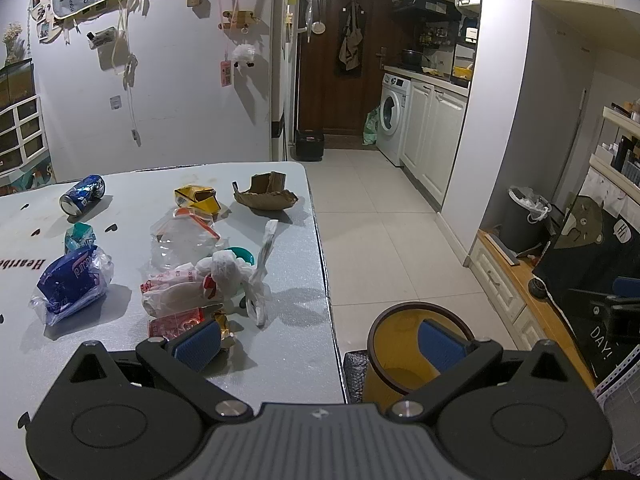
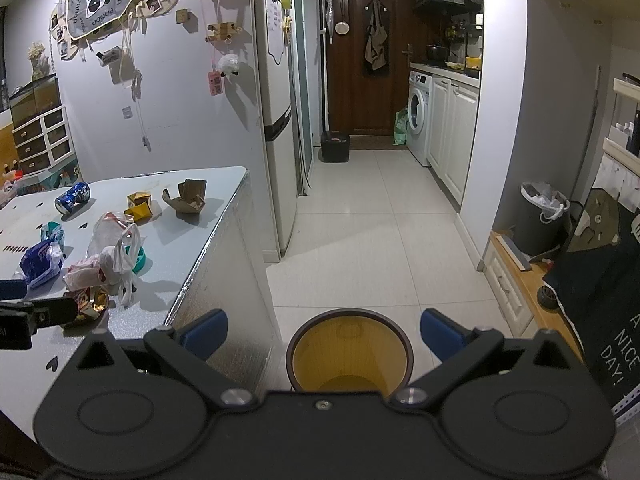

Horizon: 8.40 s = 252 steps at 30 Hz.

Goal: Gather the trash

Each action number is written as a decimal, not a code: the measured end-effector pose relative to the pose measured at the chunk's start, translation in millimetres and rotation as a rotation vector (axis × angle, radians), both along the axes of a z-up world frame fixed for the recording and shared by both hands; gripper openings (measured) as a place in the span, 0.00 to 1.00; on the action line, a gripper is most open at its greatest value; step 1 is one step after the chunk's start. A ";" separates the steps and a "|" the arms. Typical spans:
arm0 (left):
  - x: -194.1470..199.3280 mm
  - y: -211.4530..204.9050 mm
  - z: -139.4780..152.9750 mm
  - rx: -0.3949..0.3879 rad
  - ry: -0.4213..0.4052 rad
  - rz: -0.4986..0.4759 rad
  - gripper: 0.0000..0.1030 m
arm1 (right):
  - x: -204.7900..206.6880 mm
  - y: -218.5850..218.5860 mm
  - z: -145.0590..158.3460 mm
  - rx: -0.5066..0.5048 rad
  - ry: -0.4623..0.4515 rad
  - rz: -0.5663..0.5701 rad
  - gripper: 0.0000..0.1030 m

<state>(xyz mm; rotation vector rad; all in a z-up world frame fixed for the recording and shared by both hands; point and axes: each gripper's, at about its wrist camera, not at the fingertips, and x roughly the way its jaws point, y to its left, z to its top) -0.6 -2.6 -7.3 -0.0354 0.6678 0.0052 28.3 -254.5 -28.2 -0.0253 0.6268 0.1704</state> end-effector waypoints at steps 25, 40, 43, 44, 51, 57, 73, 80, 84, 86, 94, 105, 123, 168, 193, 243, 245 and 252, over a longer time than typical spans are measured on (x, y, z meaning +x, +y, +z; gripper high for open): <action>3.4 28.6 10.8 0.010 -0.084 0.089 1.00 | 25.3 11.6 13.4 -0.014 -0.049 -0.008 1.00; 12.1 135.9 22.5 -0.057 -0.055 0.322 1.00 | 95.8 104.8 28.1 -0.016 -0.088 0.242 1.00; 9.4 152.5 20.6 -0.109 -0.022 0.372 1.00 | 112.1 133.9 31.8 -0.035 -0.096 0.345 1.00; 8.8 157.4 18.3 -0.136 -0.009 0.389 1.00 | 115.7 141.9 32.4 -0.042 -0.095 0.380 1.00; 4.3 177.7 5.9 -0.257 0.041 0.524 1.00 | 151.2 223.7 26.0 -0.139 -0.047 0.788 0.95; 1.8 175.7 0.1 -0.382 0.061 0.658 1.00 | 180.2 281.4 -1.1 -0.247 0.075 1.133 0.81; 9.3 125.2 -44.9 -0.802 0.073 0.938 0.83 | 222.2 311.9 -63.1 -0.418 0.318 1.493 0.48; 6.3 112.4 -68.0 -0.913 0.061 1.063 0.83 | 214.7 301.2 -66.8 -0.384 0.372 1.484 0.43; 7.1 107.6 -70.0 -0.911 0.062 1.096 0.83 | 209.0 296.7 -65.2 -0.361 0.434 1.434 0.43; 6.5 105.2 -69.8 -0.898 0.060 1.108 0.83 | 206.9 293.1 -64.2 -0.327 0.484 1.417 0.43; -2.1 101.8 -68.7 -0.855 0.076 1.169 0.83 | 184.6 282.8 -66.1 -0.241 0.662 1.468 0.42; 12.5 102.2 -60.7 -0.642 0.191 1.141 0.83 | 204.1 265.5 -59.3 -0.120 0.717 1.323 0.42; 43.3 104.3 -78.0 -0.482 0.410 1.095 0.51 | 216.4 243.4 -53.6 -0.121 0.608 1.176 0.42; 89.2 57.1 40.0 -0.095 0.091 0.256 0.50 | 152.8 94.5 36.0 0.074 0.188 0.331 0.42; 219.7 -127.1 -4.1 -0.118 0.228 -0.021 0.50 | 218.4 -103.6 -13.8 0.093 0.309 0.021 0.42; 327.7 -142.4 -267.2 -0.275 0.699 0.060 0.51 | 324.8 -97.0 -273.7 0.140 0.830 -0.002 0.38; 329.6 -144.4 -269.6 -0.267 0.693 0.047 0.51 | 323.1 -104.2 -271.4 0.149 0.820 -0.010 0.44; 339.3 -155.3 -271.3 -0.216 0.638 -0.009 0.54 | 318.4 -123.8 -263.6 0.184 0.792 -0.034 0.55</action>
